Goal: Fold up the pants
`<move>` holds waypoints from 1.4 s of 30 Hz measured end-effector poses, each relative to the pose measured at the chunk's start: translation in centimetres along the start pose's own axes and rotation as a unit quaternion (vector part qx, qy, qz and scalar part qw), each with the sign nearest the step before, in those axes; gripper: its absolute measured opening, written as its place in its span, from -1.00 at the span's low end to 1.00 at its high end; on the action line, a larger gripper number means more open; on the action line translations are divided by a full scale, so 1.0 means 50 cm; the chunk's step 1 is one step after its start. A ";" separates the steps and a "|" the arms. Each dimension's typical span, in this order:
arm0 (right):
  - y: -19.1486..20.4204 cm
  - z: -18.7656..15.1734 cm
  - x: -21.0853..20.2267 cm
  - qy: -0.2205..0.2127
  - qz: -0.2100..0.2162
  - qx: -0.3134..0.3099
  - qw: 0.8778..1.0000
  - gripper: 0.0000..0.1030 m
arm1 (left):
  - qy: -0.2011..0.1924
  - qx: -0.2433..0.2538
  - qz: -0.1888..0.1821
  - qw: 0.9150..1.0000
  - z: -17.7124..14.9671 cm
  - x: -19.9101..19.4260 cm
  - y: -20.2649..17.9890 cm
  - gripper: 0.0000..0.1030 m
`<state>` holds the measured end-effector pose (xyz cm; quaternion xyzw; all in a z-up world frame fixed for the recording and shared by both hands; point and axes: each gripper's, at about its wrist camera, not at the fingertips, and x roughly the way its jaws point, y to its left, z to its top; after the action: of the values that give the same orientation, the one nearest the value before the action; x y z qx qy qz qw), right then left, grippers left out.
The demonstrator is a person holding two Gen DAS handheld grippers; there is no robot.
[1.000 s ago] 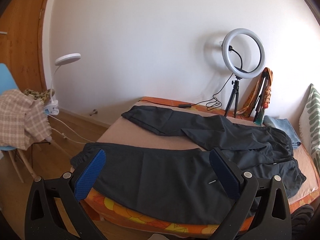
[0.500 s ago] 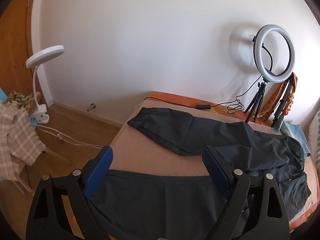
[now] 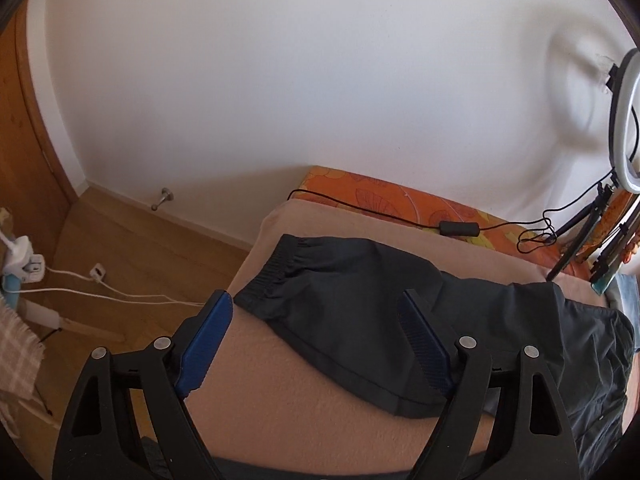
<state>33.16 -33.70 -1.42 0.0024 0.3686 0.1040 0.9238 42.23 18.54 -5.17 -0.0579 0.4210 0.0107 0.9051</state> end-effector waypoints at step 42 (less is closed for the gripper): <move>0.035 0.016 0.391 0.120 0.034 -0.075 0.989 -1.00 | -0.002 -0.029 0.015 0.999 0.068 0.246 0.018 -0.66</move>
<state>47.19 -28.16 -14.01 -0.0666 0.4673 0.1621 0.8666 52.69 19.46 -12.48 -0.0774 0.4198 0.0368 0.9035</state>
